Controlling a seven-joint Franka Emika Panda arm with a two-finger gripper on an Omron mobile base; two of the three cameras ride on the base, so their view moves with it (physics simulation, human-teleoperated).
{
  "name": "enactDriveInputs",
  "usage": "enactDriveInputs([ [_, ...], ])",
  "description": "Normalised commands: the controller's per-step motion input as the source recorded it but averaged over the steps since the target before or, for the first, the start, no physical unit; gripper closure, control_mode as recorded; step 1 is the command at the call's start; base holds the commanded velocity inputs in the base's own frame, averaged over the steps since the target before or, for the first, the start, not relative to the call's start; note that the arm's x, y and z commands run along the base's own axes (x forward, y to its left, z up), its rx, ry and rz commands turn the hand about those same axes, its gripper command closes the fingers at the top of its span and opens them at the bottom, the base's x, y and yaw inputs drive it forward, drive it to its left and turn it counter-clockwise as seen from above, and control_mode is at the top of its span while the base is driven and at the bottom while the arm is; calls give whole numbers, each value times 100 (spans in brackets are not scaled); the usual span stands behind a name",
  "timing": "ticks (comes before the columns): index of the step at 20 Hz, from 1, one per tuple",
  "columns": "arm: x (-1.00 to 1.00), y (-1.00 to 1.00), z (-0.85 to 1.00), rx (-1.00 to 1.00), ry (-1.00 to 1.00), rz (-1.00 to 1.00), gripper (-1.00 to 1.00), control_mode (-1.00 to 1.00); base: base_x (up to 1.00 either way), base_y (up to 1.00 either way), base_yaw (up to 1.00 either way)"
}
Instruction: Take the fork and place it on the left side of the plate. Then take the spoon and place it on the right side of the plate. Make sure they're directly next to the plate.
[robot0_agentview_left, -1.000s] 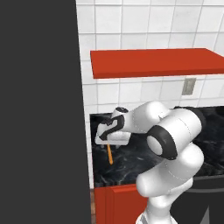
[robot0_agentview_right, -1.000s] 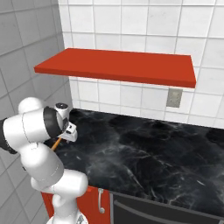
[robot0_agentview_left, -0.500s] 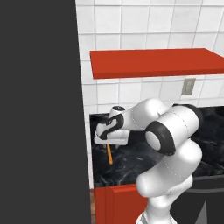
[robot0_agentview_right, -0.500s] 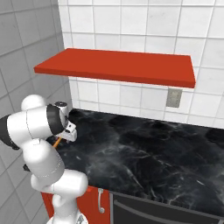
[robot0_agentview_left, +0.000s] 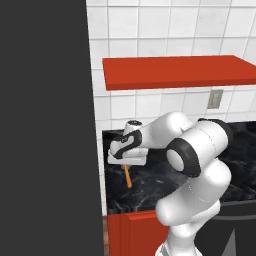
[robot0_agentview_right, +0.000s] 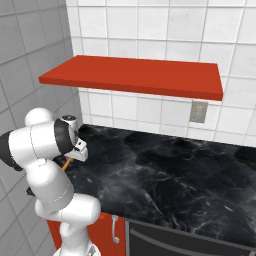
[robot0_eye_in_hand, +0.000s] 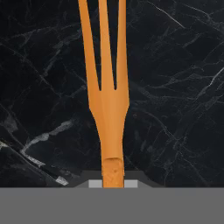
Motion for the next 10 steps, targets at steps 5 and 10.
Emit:
enactDriveInputs([
  [5, -29, -37, -1, 2, -4, 0, 100, -100, 0, 0, 0],
  [10, -33, -50, 1, 3, -8, 0, 100, -100, 0, 0, 0],
])
